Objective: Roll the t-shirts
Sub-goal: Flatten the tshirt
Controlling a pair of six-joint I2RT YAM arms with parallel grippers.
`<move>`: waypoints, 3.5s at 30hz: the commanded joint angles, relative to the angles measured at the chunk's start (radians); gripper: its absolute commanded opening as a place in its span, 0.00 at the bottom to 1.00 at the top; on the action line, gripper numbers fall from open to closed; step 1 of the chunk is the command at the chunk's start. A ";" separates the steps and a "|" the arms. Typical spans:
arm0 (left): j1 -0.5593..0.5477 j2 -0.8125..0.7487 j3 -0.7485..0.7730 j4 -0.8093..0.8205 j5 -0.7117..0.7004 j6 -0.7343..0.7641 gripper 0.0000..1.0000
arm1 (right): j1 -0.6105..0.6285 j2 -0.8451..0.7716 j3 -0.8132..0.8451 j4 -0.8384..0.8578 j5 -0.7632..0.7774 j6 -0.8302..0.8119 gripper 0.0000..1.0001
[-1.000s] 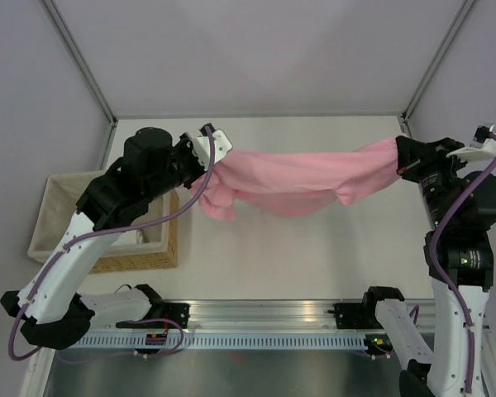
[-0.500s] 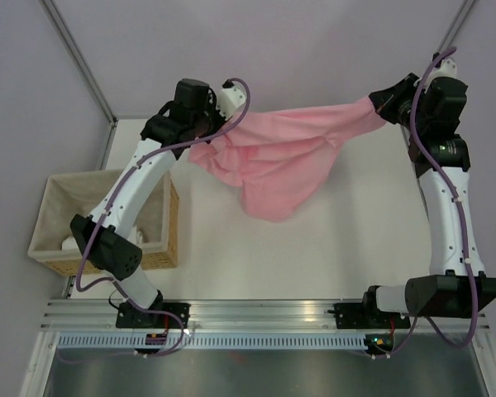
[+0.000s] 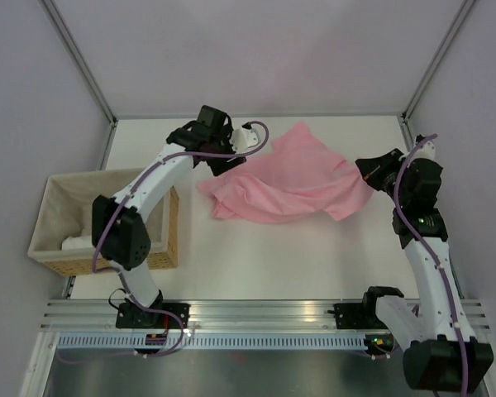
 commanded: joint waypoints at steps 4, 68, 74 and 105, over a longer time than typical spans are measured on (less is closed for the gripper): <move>-0.008 0.142 0.060 -0.007 -0.110 -0.152 0.69 | -0.005 0.193 0.001 0.086 0.072 0.008 0.00; 0.106 -0.285 -0.580 0.091 0.120 -0.064 0.59 | -0.071 0.169 -0.356 0.140 0.187 -0.039 0.00; 0.106 -0.068 -0.417 0.136 -0.042 -0.314 0.47 | -0.073 0.190 -0.363 0.140 0.211 -0.081 0.00; 0.066 0.130 -0.550 0.114 0.067 -0.410 0.02 | -0.073 0.146 -0.478 -0.046 0.280 -0.052 0.72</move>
